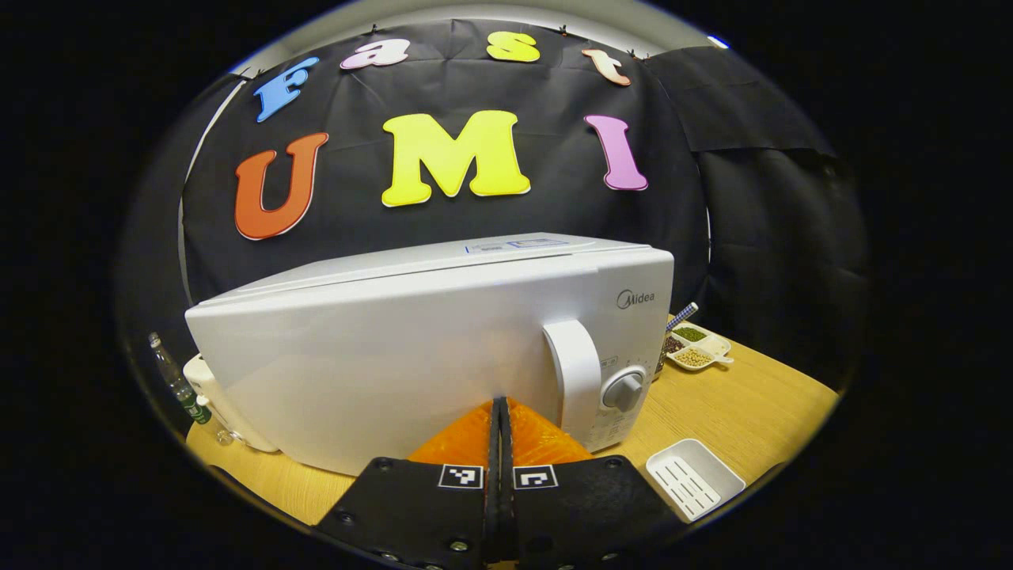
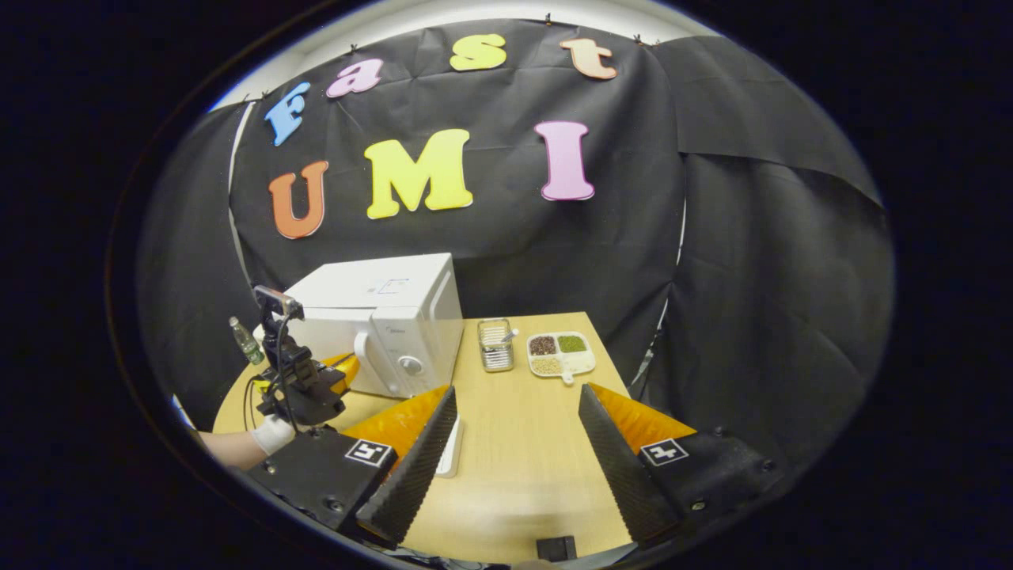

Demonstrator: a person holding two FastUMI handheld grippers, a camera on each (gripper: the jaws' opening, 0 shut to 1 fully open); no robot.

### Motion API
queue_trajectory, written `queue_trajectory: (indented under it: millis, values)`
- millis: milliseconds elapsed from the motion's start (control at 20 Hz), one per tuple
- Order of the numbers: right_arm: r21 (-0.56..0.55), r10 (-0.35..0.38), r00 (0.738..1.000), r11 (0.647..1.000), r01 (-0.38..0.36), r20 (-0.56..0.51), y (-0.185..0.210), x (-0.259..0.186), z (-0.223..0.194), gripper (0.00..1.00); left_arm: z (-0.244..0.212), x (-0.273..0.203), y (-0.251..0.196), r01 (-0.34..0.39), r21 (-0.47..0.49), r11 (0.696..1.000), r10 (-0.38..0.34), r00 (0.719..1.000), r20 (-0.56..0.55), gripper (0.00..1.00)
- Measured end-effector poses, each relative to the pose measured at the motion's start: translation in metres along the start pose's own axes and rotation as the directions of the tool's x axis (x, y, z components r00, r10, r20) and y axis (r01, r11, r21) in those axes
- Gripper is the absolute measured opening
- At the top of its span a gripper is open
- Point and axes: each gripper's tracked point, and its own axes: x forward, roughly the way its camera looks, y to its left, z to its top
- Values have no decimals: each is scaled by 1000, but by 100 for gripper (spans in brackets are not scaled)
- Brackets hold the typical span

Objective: Open the microwave oven with the left hand, put the food in, and close the microwave oven.

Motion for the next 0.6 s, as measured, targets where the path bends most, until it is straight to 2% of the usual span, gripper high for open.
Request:
queue_trajectory:
  millis: [100,150,250,500,600]
  values:
    - [10,5,1000,1000,-5,-4,2,1,-2,99,3,5,-1,1,-3,1000,0,1000,16,0]
    - [13,7,1000,1000,-7,-4,4,2,-2,99,-3,9,-1,-3,-17,1000,3,1000,-30,0]
    - [16,10,1000,1000,-9,-11,6,5,-6,99,-7,11,-9,-2,-60,998,0,999,-38,0]
    - [17,-2,1000,1000,2,-4,4,-2,-7,99,-8,4,-7,-10,-46,999,8,999,-41,0]
    - [21,-16,1000,1000,16,0,0,-6,-7,99,-8,-3,3,-35,-13,999,34,999,-40,0]
